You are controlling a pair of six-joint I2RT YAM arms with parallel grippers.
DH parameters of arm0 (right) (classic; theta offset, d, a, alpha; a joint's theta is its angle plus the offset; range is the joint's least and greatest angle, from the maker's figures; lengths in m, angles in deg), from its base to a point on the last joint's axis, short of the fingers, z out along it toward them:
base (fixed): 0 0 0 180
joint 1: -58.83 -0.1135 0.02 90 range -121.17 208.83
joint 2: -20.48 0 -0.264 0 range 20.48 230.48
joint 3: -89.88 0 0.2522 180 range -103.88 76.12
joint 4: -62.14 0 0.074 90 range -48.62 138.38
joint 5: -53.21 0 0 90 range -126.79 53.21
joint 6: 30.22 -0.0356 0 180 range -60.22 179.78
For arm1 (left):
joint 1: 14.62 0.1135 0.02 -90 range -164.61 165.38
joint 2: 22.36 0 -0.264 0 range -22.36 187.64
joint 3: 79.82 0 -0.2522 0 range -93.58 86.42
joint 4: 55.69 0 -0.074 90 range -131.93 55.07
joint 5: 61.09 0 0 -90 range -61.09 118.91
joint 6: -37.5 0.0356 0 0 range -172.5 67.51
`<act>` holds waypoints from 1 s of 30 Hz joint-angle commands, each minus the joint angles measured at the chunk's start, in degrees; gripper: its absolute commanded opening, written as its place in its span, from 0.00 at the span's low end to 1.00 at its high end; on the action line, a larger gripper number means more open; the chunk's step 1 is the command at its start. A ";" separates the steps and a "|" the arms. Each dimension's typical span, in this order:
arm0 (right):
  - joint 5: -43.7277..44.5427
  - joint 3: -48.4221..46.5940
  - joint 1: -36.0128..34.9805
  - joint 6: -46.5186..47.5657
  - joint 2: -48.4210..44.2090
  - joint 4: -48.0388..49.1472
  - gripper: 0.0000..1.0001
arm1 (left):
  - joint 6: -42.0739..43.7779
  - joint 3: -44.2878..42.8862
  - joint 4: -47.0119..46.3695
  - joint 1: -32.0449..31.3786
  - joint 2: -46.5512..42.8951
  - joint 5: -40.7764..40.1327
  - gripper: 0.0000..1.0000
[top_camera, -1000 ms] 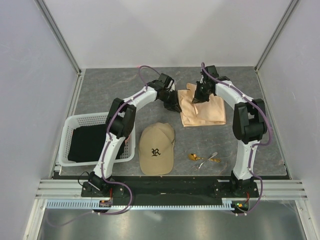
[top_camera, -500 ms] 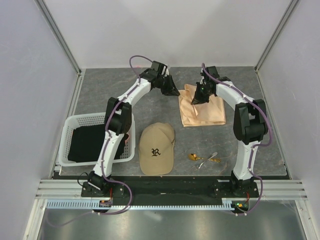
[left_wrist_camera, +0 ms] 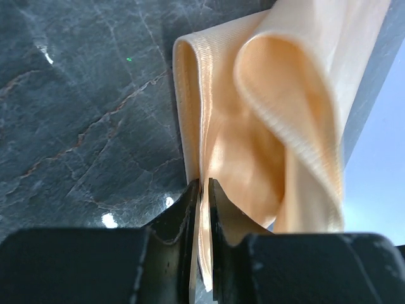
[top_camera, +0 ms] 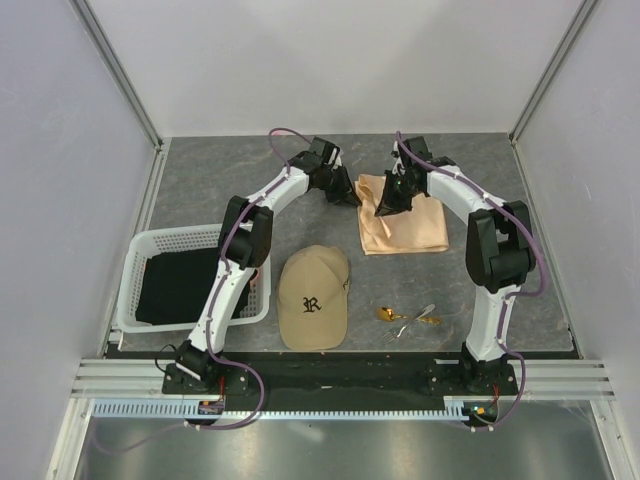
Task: Fold the napkin into a case and place the utensils inside
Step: Fold the rectangle-folded napkin at the center of the board.
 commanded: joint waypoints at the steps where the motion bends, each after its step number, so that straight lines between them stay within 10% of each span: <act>1: -1.64 1.25 -0.75 -0.89 -2.15 -0.27 0.00 | -1.36 -1.43 -1.49 -0.24 -1.04 -0.13 0.16; 30: -3.40 2.21 -1.10 -2.74 -1.80 1.84 0.00 | -0.04 3.76 -1.84 -0.51 -2.88 -1.10 0.13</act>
